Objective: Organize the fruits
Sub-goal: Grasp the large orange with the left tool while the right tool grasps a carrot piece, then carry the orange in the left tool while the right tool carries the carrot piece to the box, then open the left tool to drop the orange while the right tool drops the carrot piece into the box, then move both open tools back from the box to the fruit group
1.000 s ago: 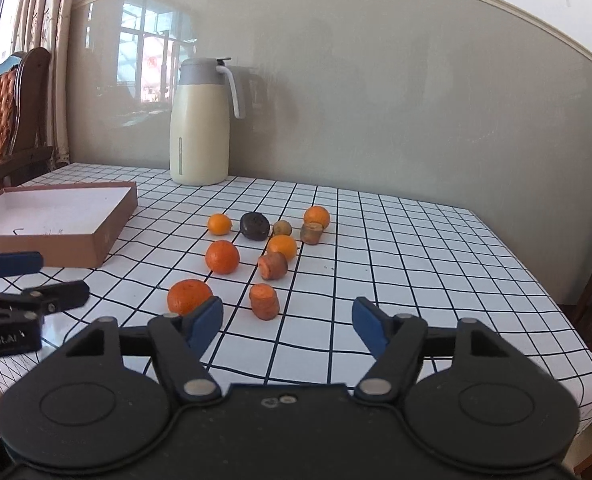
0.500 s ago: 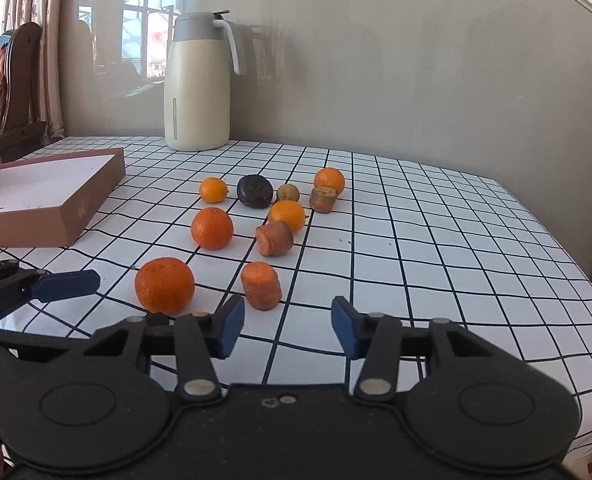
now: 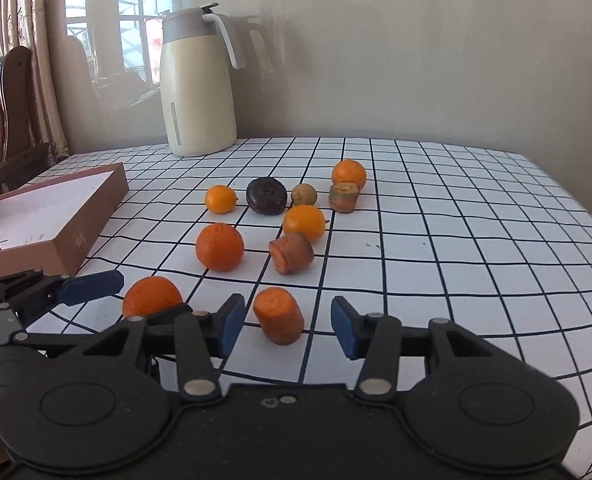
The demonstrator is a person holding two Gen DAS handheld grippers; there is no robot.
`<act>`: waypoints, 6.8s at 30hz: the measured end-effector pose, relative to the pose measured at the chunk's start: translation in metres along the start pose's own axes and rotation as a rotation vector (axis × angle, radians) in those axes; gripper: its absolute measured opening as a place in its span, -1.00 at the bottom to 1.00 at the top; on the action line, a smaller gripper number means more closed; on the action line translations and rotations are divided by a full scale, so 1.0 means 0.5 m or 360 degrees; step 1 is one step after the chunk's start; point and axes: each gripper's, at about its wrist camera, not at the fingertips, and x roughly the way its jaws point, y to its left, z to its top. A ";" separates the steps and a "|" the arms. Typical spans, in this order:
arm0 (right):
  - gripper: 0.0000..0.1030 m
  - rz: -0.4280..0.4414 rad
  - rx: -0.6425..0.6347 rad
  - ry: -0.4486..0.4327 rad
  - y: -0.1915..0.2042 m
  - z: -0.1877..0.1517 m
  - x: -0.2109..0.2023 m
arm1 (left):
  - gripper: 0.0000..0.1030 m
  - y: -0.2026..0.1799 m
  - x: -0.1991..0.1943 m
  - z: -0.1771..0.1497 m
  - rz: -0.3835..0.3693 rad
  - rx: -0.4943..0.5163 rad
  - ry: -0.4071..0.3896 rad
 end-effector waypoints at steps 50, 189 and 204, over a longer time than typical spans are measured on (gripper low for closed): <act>-0.67 0.0080 -0.0148 -0.0285 0.117 0.040 -0.097 | -0.19 0.146 -0.181 0.042 0.0160 -0.0059 -0.0243; 0.88 0.0354 -0.0222 -0.0376 0.374 0.200 0.069 | 1.00 0.509 -0.260 0.040 0.0900 -0.0297 -0.0227; 0.88 0.0244 -0.0242 -0.0374 0.304 0.144 -0.036 | 1.00 0.392 -0.302 0.036 0.0869 -0.0325 -0.0334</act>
